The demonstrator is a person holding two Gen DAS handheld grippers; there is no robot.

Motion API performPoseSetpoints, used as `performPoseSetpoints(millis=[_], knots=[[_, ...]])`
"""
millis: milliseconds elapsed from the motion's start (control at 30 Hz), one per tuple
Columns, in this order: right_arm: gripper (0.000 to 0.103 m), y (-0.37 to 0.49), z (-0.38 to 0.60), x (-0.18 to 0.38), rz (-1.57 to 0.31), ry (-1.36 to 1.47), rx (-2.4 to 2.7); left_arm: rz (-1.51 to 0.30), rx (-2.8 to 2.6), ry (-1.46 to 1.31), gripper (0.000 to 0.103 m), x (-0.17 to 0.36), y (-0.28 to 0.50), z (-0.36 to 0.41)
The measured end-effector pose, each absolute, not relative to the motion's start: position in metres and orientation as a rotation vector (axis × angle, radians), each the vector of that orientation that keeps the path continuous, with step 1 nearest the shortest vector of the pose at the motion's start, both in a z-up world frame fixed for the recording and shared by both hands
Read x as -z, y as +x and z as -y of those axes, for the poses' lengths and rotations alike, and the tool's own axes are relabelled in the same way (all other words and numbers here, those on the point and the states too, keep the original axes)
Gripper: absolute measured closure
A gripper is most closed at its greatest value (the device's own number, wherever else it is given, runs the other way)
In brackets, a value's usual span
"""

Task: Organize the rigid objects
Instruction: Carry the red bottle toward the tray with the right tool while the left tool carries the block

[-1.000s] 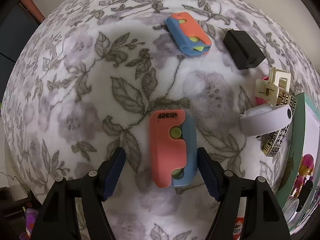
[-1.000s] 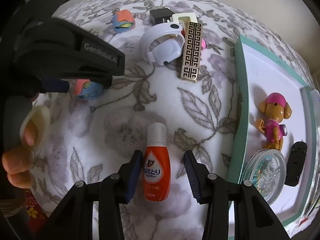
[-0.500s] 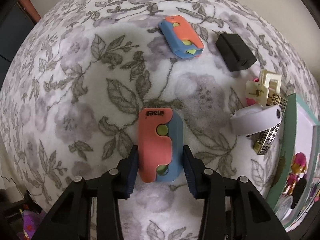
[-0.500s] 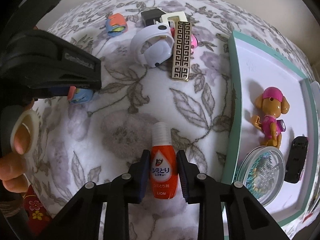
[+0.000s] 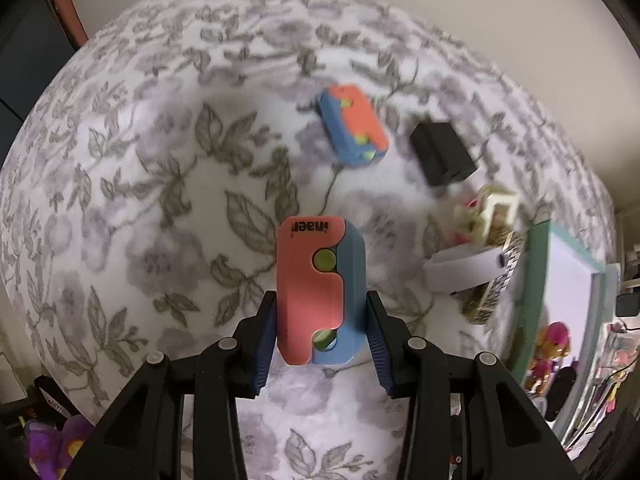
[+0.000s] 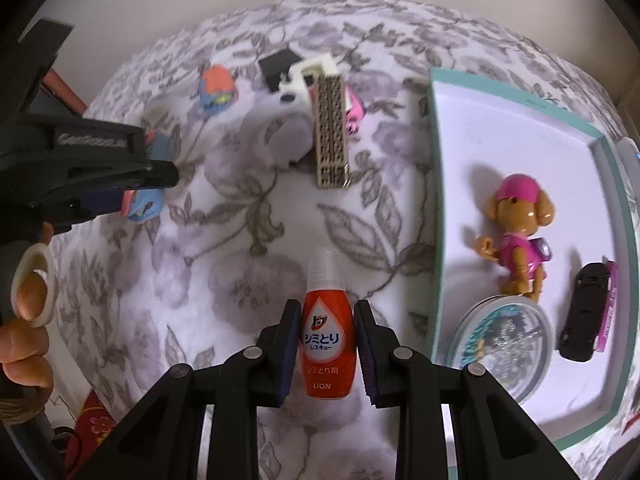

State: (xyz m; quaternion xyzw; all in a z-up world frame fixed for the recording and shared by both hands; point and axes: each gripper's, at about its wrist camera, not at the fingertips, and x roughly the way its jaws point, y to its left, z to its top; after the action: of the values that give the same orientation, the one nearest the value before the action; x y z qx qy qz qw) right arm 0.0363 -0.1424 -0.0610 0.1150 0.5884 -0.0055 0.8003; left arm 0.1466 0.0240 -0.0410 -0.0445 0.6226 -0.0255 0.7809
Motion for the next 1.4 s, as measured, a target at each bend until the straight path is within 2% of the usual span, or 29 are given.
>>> performPoseSetpoints(millis=[567,1100,1400], knots=[[0.074,0.021,0.212,0.018,-1.127,0.434,0.150,-1.149,0.151,-0.103,0.059,-0.031,0.123,-0.006],[0.074,-0.009,0.320,0.006,-1.043,0.544,0.419,-1.116,0.435,0.052,0.059,-0.046,0.087,0.102],[0.074,0.003,0.338,0.017,-1.041,0.576,0.425,-1.141,0.479,0.155,0.059,-0.025,0.092,0.159]])
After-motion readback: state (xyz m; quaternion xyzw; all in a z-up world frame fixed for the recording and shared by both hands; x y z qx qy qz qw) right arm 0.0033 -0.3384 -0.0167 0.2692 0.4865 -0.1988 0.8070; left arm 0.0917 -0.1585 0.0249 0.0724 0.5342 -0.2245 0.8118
